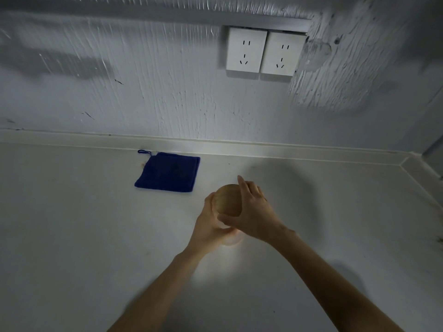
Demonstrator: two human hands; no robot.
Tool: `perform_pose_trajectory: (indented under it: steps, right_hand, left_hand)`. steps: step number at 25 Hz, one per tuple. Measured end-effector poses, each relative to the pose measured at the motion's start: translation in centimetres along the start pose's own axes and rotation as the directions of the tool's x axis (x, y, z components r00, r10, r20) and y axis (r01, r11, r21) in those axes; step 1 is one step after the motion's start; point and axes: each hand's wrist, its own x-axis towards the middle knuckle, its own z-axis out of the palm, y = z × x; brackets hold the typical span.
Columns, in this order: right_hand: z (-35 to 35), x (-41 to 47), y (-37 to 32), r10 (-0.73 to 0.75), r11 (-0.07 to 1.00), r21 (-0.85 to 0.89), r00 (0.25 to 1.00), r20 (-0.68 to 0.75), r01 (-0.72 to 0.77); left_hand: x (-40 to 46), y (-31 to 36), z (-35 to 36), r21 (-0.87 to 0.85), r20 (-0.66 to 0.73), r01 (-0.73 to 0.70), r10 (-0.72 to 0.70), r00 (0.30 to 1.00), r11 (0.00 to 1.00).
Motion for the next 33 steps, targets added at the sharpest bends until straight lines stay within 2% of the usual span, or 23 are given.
perform_pose_trajectory:
  steps: [6,9,13,16,18,23,26,29,33]
  right_hand:
    - [-1.1,0.1,0.3,-0.083,0.995,-0.045,0.995,0.052,0.085]
    - [-2.6,1.0,0.4,-0.148,0.978,-0.121,0.972,0.185,0.172]
    - [-4.3,2.5,-1.0,-0.167,0.886,-0.34,0.901,0.399,0.315]
    - [-5.2,3.3,-1.3,-0.171,0.859,-0.352,0.857,0.486,0.371]
    - [-5.4,3.3,-0.9,-0.178,0.873,-0.323,0.855,0.488,0.366]
    - [-5.7,2.2,0.8,-0.209,0.952,-0.136,0.907,0.367,0.274]
    - [-5.4,1.0,3.2,-0.156,0.971,0.203,0.979,0.133,0.127]
    - [-3.2,-0.1,6.3,0.002,0.887,0.456,0.989,-0.149,0.067]
    - [0.7,-2.0,9.2,0.27,0.793,0.608,0.917,-0.295,-0.038]
  left_hand:
    - [-0.2,-0.6,-0.1,0.108,0.008,-0.062,0.061,0.998,0.992]
    - [-0.1,-0.6,-0.3,0.119,0.019,-0.103,0.102,0.995,0.987]
    - [0.0,-1.2,-0.8,0.087,0.054,-0.094,0.089,0.995,0.992]
    - [-0.1,-0.7,-1.3,0.112,0.07,-0.097,0.089,0.994,0.989]
    - [-0.1,-0.6,-1.4,0.117,0.09,-0.124,0.113,0.989,0.985]
    - [-0.2,-0.4,-1.6,0.087,0.117,-0.093,0.082,0.99,0.992]
    - [-0.3,-0.3,-1.8,0.043,0.12,-0.048,0.043,0.992,0.998]
    - [-0.4,-0.5,-1.6,0.015,0.117,-0.039,0.037,0.992,0.999]
    - [-0.7,-0.1,-1.7,-0.015,0.141,-0.005,0.007,0.99,1.0]
